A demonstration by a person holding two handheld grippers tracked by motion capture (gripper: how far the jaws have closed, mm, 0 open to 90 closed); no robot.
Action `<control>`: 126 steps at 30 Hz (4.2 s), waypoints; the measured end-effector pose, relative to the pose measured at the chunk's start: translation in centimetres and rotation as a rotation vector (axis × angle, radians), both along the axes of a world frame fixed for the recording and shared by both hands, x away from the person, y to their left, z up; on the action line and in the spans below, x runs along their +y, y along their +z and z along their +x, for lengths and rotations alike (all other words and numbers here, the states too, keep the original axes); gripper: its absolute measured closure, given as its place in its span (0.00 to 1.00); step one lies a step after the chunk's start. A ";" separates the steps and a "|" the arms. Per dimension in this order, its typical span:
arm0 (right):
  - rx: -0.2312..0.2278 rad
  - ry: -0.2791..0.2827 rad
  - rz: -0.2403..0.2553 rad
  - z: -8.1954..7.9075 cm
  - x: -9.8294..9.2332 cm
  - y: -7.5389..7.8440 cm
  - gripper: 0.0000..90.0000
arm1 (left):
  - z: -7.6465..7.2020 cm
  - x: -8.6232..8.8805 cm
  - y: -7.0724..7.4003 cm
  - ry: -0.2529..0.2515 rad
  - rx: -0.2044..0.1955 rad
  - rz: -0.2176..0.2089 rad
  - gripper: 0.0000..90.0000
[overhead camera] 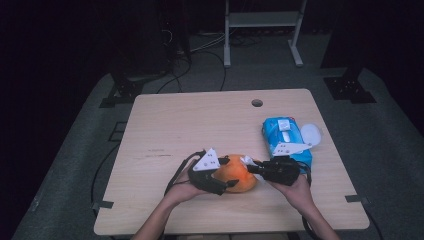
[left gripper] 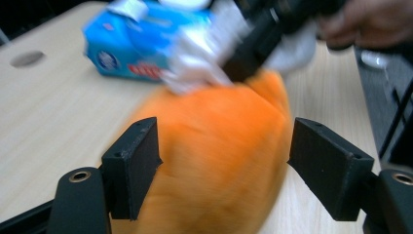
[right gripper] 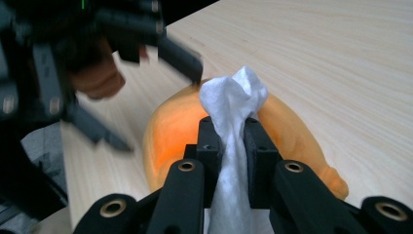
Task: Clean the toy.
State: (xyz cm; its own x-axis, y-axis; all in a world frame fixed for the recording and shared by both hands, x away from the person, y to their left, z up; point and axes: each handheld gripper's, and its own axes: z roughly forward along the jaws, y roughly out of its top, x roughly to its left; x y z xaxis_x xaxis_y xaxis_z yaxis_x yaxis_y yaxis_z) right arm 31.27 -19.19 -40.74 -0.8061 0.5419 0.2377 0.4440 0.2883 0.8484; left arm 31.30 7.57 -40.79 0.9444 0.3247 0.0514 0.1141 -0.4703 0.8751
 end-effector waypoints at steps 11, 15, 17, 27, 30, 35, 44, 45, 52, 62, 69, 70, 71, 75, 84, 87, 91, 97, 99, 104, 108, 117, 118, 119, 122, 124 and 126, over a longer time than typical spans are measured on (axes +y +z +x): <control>-0.011 0.010 0.035 -0.6 -1.0 1.4 0.88 | -0.2 -0.3 -0.8 -0.082 0.061 0.043 0.42; 0.010 0.001 0.025 -0.5 -1.2 1.3 0.88 | -0.4 0.0 -0.4 -0.150 0.122 0.056 0.43; 0.042 0.005 -0.024 -0.6 -0.9 0.4 0.88 | -0.3 0.4 -0.1 -0.179 0.144 0.043 0.42; 0.117 0.085 -0.038 -1.5 -1.1 -1.4 0.88 | 1.4 -1.1 1.5 -0.175 0.060 0.020 0.19; 0.105 0.117 -0.040 -1.6 -0.8 -1.3 0.88 | 2.5 -2.9 0.7 -0.221 0.098 0.083 0.16; 0.104 0.107 -0.043 -1.5 -1.3 -1.3 0.88 | 2.6 -3.9 -1.1 -0.253 0.124 0.138 0.15; 0.090 0.056 -0.021 -1.7 -3.1 -0.8 0.87 | 1.5 -3.5 -1.8 -0.184 0.087 0.144 0.42; 0.090 0.056 -0.021 -1.7 -3.1 -0.8 0.87 | 1.4 -3.5 -1.7 -0.180 0.077 0.141 0.42; 0.066 0.020 0.043 -1.5 -4.0 0.0 0.87 | 0.8 -2.8 -0.4 -0.102 0.024 0.068 0.58; 0.053 -0.019 0.080 -1.2 -5.5 0.8 0.87 | 2.8 -0.6 2.0 0.034 -0.065 0.033 0.58; 0.085 -0.025 -0.045 -0.8 -5.7 -0.8 0.87 | 4.4 1.1 0.5 0.140 -0.063 0.076 0.56; 0.090 -0.027 -0.076 -0.7 -5.8 -1.5 0.87 | 4.6 1.2 -0.4 0.154 -0.048 0.081 0.56; 0.090 -0.027 -0.076 -0.7 -5.8 -1.5 0.87 | 4.6 1.2 -0.4 0.154 -0.048 0.081 0.55; 0.098 -0.033 -0.099 -0.6 -5.6 -2.5 0.87 | 4.5 1.4 -1.0 0.166 -0.025 0.051 0.55; 0.084 -0.019 -0.155 -0.8 -4.9 -3.2 0.87 | 4.3 1.9 -1.3 0.169 -0.004 0.039 0.52; 0.091 -0.015 -0.173 -0.9 -5.0 -3.5 0.87 | 4.3 1.9 -1.3 0.170 -0.002 0.039 0.51; 0.115 -0.008 -0.202 -0.9 -5.2 -4.2 0.83 | 4.4 1.9 -1.3 0.170 0.007 0.039 0.49; 0.097 -0.005 -0.209 -1.0 -5.0 -4.0 0.75 | 4.4 2.2 -1.0 0.171 0.017 0.036 0.38; 0.084 -0.002 -0.183 -1.0 -5.2 -3.6 0.70 | 4.4 2.3 -0.8 0.173 0.017 0.032 0.36; 0.074 -0.021 -0.148 -1.0 -5.7 -3.2 0.60 | 4.3 2.7 0.0 0.171 0.035 -0.011 0.29; 0.067 -0.033 -0.138 -0.9 -6.0 -3.0 0.55 | 4.3 3.2 0.2 0.185 0.057 -0.014 0.22; 0.055 -0.043 -0.138 -0.8 -6.2 -2.7 0.51 | 3.8 4.5 0.3 0.209 0.073 -0.025 0.18; 0.051 -0.044 -0.143 -0.9 -6.2 -2.7 0.50 | 3.7 4.7 0.3 0.211 0.071 -0.024 0.18; 0.051 -0.044 -0.143 -0.9 -6.2 -2.7 0.50 | 3.7 4.9 0.3 0.215 0.073 -0.027 0.18; 0.049 -0.049 -0.148 -0.8 -6.2 -2.6 0.49 | 3.6 5.4 0.3 0.223 0.074 -0.030 0.17; 0.044 -0.048 -0.146 -0.7 -6.2 -2.5 0.48 | 3.5 5.9 0.3 0.232 0.077 -0.035 0.16; 0.046 -0.050 -0.142 -0.7 -6.3 -2.5 0.48 | 3.4 6.1 0.3 0.237 0.080 -0.036 0.16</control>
